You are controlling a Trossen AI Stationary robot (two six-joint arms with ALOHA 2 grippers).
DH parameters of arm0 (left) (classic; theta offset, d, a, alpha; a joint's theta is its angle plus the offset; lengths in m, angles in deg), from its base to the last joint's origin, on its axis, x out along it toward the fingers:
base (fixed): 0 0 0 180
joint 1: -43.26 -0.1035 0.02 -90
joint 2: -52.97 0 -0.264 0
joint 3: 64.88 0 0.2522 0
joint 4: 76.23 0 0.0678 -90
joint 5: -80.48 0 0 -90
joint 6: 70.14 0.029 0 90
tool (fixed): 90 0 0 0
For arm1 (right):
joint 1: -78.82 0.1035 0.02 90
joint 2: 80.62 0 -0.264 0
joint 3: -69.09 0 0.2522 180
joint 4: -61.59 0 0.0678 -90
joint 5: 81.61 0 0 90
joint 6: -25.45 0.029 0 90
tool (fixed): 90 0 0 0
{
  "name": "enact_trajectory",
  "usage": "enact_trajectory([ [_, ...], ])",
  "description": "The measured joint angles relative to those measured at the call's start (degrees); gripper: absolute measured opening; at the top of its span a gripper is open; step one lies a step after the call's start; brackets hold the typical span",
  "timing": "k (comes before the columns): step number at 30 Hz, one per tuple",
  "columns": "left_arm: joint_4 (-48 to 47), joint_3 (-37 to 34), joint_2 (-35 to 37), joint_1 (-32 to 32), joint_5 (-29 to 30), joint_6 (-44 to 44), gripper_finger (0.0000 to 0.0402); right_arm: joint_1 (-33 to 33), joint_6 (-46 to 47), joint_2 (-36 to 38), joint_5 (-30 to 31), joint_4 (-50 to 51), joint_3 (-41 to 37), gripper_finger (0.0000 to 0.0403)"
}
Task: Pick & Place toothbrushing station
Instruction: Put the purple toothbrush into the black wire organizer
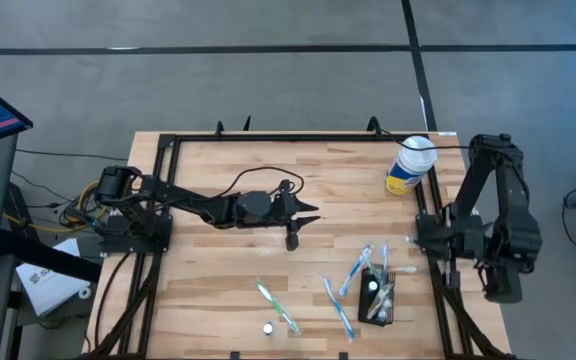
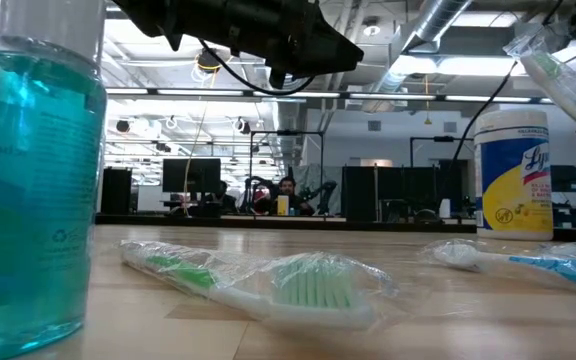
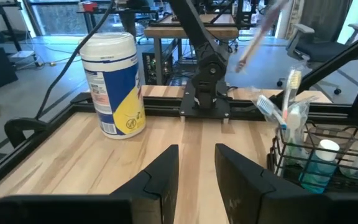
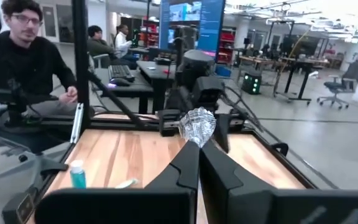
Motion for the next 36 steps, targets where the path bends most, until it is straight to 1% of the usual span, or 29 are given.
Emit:
enact_trajectory([
  [3,0.0,0.0,0.0,0.0,0.0,0.0,0.0099,-0.6,-1.6,-2.8,0.0,-3.4,0.0,0.0],
  [7,0.0,0.0,0.0,0.0,0.0,0.0,0.0099,0.2,-0.5,-5.8,-0.1,-5.2,0.0,0.0],
  [16,0.5,0.0,0.0,0.0,0.0,-1.1,0.0099,-3.1,-0.3,-8.1,-0.1,-8.1,0.0,0.0],
  [19,4.2,0.0,0.0,0.0,-0.8,-1.1,0.0099,-4.9,-0.3,-7.2,-0.1,-8.1,0.0,0.0],
  [24,17.3,0.0,0.0,0.0,-7.4,0.5,0.0098,-8.3,-2.0,-5.8,-0.1,-8.2,0.1,0.0],
  [26,20.7,0.0,0.0,0.2,-8.0,1.1,0.0096,-8.9,-2.3,-5.3,-0.1,-8.1,0.3,0.0],
  [29,21.5,0.8,0.0,0.3,-8.0,2.7,0.009,-10.2,-4.9,-5.2,-0.1,-8.3,1.8,0.0],
  [32,21.8,3.3,-1.5,0.4,-8.1,3.9,0.0086,-11.7,-7.6,-5.2,0.0,-8.4,4.0,0.0],
  [36,21.8,8.7,-6.0,0.5,-10.7,5.5,0.0085,-12.9,-11.4,-5.2,0.0,-8.5,6.7,0.0],
])
